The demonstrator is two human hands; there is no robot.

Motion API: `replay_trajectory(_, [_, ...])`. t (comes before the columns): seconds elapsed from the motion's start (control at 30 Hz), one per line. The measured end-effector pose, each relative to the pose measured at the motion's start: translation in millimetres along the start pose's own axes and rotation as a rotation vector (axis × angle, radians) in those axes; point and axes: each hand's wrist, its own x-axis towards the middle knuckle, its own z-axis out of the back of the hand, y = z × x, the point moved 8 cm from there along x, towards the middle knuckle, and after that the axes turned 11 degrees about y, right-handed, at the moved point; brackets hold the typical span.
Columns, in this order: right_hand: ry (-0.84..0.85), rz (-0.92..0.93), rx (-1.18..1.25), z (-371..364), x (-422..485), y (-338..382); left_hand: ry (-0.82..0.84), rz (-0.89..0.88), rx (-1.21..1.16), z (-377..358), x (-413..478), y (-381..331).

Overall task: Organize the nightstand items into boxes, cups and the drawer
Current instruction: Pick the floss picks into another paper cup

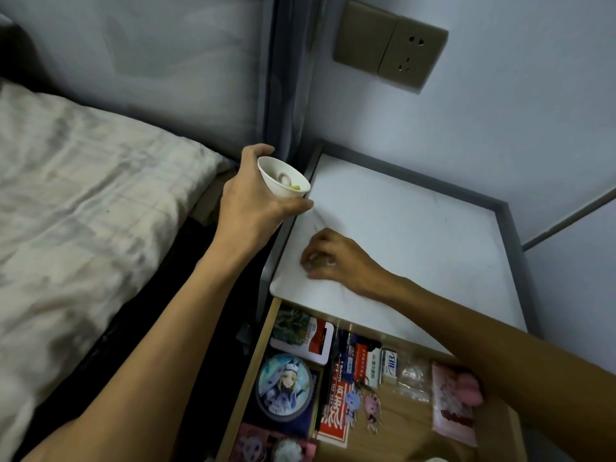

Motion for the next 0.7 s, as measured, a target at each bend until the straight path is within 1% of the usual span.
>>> replay_trajectory(0.1, [-0.076, -0.071, 0.029, 3, -15, -12, 0.057, -0.015, 0.031, -13, -4, -2])
replay_trajectory(0.23, [-0.095, -0.148, -0.061, 10, -31, -15, 0.121, -0.030, 0.075, -31, -10, -3])
replay_trajectory(0.37, [-0.047, -0.257, -0.256, 17, -43, -24, 0.175, -0.049, 0.105, -46, -14, -4])
replay_trajectory(0.5, [0.027, -0.387, -0.383, 23, -58, -35, 0.222, -0.063, 0.134, -62, -21, -7])
replay_trajectory(0.6, [0.019, -0.446, -0.346, 27, -67, -41, 0.264, -0.079, 0.154, -72, -27, -10])
replay_trajectory(0.7, [-0.073, -0.515, -0.177, 41, -79, -49, 0.288, -0.093, 0.172, -79, -32, -14])
